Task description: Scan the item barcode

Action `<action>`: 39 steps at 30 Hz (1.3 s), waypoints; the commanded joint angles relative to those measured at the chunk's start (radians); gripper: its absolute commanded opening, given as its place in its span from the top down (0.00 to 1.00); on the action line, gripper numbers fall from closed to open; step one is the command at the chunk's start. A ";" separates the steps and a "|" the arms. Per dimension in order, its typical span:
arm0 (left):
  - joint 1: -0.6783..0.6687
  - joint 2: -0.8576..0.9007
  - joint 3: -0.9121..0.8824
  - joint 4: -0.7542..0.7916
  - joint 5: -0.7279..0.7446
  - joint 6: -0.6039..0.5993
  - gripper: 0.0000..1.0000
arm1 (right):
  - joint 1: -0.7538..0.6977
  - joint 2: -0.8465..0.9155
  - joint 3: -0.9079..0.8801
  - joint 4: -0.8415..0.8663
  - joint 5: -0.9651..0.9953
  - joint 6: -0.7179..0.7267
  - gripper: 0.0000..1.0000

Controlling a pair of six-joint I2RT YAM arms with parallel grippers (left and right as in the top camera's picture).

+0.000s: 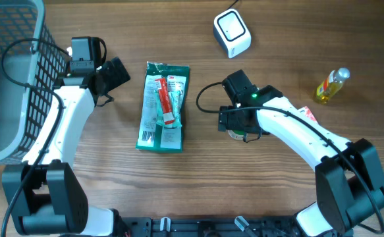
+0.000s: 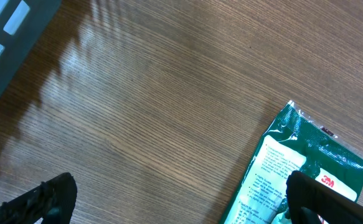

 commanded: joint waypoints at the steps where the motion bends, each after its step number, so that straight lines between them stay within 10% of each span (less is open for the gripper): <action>1: 0.003 -0.012 0.013 0.001 0.005 0.005 0.00 | -0.001 0.000 -0.010 -0.003 0.015 0.060 0.00; 39: 0.003 -0.012 0.013 0.001 0.005 0.005 0.00 | -0.001 0.000 0.062 -0.103 0.047 0.060 0.06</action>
